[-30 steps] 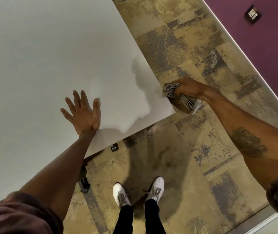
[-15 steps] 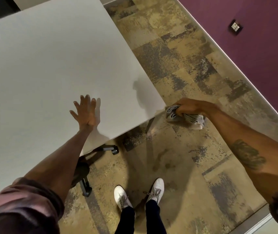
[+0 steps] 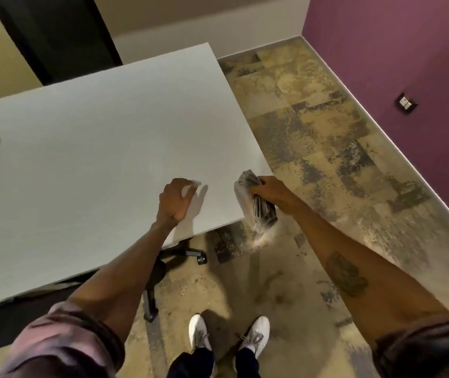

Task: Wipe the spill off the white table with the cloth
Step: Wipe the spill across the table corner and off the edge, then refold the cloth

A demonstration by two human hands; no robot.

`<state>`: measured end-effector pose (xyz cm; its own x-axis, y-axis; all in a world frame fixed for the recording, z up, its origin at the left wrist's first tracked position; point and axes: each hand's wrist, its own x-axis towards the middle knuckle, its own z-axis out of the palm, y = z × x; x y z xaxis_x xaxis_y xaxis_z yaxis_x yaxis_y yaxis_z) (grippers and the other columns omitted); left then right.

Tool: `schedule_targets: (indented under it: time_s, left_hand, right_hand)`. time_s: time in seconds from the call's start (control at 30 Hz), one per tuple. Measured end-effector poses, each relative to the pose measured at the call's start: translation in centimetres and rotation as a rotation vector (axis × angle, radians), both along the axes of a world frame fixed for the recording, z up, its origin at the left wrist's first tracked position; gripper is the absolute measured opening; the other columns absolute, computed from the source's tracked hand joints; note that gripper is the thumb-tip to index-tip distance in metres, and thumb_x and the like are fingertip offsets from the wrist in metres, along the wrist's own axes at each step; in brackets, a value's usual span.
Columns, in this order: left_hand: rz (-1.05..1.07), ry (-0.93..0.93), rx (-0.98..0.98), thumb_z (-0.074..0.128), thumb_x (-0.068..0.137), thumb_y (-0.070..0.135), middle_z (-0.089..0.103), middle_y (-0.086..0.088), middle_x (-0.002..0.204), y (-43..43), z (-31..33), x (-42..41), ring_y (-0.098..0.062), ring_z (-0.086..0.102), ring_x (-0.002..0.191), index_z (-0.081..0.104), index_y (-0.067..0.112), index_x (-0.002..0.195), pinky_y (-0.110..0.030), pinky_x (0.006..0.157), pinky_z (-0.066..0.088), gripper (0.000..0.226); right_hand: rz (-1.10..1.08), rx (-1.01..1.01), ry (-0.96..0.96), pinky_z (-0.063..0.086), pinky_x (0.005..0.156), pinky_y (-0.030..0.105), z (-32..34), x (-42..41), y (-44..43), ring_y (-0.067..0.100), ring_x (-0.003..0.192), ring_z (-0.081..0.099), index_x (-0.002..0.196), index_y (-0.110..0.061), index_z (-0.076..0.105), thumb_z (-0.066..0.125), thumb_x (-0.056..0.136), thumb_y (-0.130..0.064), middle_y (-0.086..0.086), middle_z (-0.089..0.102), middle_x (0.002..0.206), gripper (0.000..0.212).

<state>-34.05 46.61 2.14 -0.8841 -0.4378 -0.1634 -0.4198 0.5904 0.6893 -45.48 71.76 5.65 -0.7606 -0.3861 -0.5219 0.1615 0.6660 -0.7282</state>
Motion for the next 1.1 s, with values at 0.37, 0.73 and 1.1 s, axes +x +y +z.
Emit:
schedule_targets:
  time_s: [0.37, 0.73, 1.1]
  left_hand:
    - [0.021, 0.1, 0.02, 0.058, 0.095, 0.041, 0.067, 0.008, 0.102, -5.1, 5.3, 5.0, -0.007, 0.06, 0.086, 0.07, 0.027, 0.096, -0.023, 0.075, 0.043, 0.019]
    - [0.068, -0.144, -0.068, 0.069, 0.08, 0.053, 0.069, 0.001, 0.09, -21.7, 7.7, 14.6, -0.019, 0.068, 0.076, 0.069, 0.025, 0.09, -0.04, 0.068, 0.057, 0.029]
    - [0.417, -0.212, -0.165, 0.064, 0.091, 0.028, 0.069, -0.004, 0.098, -37.6, 4.7, 25.4, -0.027, 0.068, 0.085, 0.071, 0.017, 0.097, -0.029, 0.068, 0.044, 0.015]
  right_hand:
    - [-0.054, -0.008, 0.072, 0.058, 0.088, 0.041, 3.1, 5.8, -18.3, 0.034, 0.097, 0.069, 0.111, -0.009, 0.069, 0.07, 0.083, -0.026, 0.015, 0.073, 0.105, 0.032]
    - [-0.082, 0.046, 0.05, 0.053, 0.088, 0.041, 4.0, 15.4, -40.6, 0.035, 0.106, 0.065, 0.118, -0.007, 0.058, 0.067, 0.086, -0.045, 0.014, 0.067, 0.116, 0.051]
    - [0.134, 0.01, -0.039, 0.054, 0.094, 0.045, 2.1, 26.1, -59.0, 0.032, 0.105, 0.064, 0.12, -0.01, 0.053, 0.066, 0.086, -0.047, 0.012, 0.066, 0.116, 0.052]
